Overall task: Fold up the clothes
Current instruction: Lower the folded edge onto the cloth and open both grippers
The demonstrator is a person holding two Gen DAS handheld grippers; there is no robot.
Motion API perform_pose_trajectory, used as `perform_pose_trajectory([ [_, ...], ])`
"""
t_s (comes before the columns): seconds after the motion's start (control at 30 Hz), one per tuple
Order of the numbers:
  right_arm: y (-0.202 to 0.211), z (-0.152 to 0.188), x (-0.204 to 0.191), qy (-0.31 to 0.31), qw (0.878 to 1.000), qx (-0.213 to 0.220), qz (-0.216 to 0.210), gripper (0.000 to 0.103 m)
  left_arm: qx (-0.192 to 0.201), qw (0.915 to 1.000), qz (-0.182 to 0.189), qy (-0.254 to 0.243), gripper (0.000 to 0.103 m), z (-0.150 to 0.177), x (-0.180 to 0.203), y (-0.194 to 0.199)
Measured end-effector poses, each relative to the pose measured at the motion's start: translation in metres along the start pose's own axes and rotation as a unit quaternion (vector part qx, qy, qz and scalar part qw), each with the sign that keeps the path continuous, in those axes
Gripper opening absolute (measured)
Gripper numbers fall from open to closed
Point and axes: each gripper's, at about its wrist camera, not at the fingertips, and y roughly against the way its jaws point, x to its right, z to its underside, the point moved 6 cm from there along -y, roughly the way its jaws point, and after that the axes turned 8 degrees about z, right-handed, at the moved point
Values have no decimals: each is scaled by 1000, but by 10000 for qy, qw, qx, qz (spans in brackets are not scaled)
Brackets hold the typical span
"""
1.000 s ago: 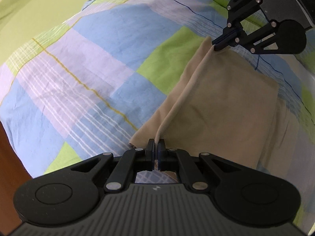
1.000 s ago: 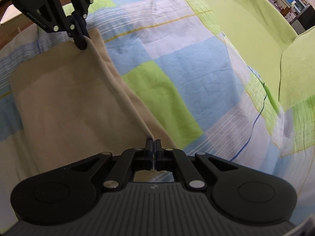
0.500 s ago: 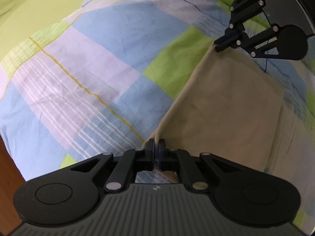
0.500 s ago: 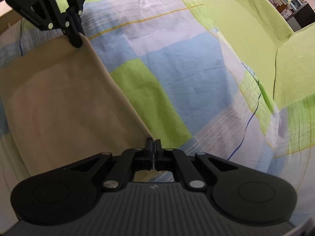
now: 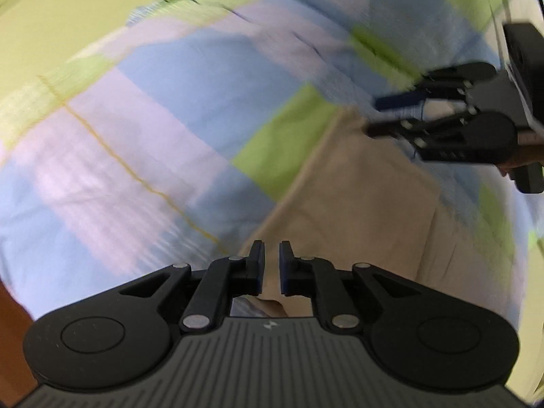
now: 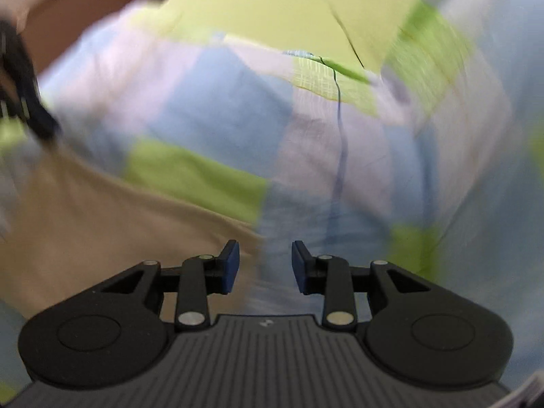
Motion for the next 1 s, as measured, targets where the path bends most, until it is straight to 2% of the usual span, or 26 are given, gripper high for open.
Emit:
perform_pose_trajectory([
  [0.1, -25, 3, -5, -638, 9979, 31, 63, 29, -185, 9997, -61, 111, 10, 12, -8, -11],
  [0.17, -37, 7, 0, -899, 9948, -22, 478, 29, -151, 9998, -5, 150, 10, 15, -8, -1],
  [0.23, -23, 7, 14, -1356, 9831, 221, 1210, 29, -200, 9997, -59, 128, 10, 24, -9, 17],
  [0.27, -12, 8, 20, -1657, 9755, 329, 1411, 31, -222, 9997, -85, 85, 10, 27, -9, 22],
  [0.37, 18, 19, 23, -2697, 9523, 399, 1368, 37, -241, 9996, -116, -40, 11, 31, -14, 36],
  [0.4, 34, 29, 13, -3210, 9387, 399, 1194, 38, -225, 9996, -135, -60, 11, 29, -16, 37],
  [0.43, 43, 37, 1, -3432, 9323, 370, 1083, 38, -201, 9996, -158, -94, 11, 27, -17, 37],
  [0.53, 62, 58, -50, -3709, 9245, 179, 863, 38, -86, 9989, -231, -401, 13, 5, -17, 30],
  [0.7, 71, 79, -132, -3756, 9263, -62, 304, 38, -375, 9960, -60, -813, 17, -14, -11, 10],
  [0.77, 73, 77, -151, -3853, 9225, -45, 220, 38, -661, 9920, -95, -1071, 29, -18, -11, -1],
  [0.83, 73, 74, -163, -3994, 9165, -38, 197, 39, -979, 9867, -74, -1299, 37, -24, -13, -9],
  [0.93, 72, 68, -169, -4242, 9050, -41, 322, 40, -1389, 9774, 204, -1581, 37, -33, -17, -19],
  [1.0, 64, 59, -170, -4462, 8932, -44, 559, 41, -1612, 9706, 469, -1727, 37, -36, -19, -23],
])
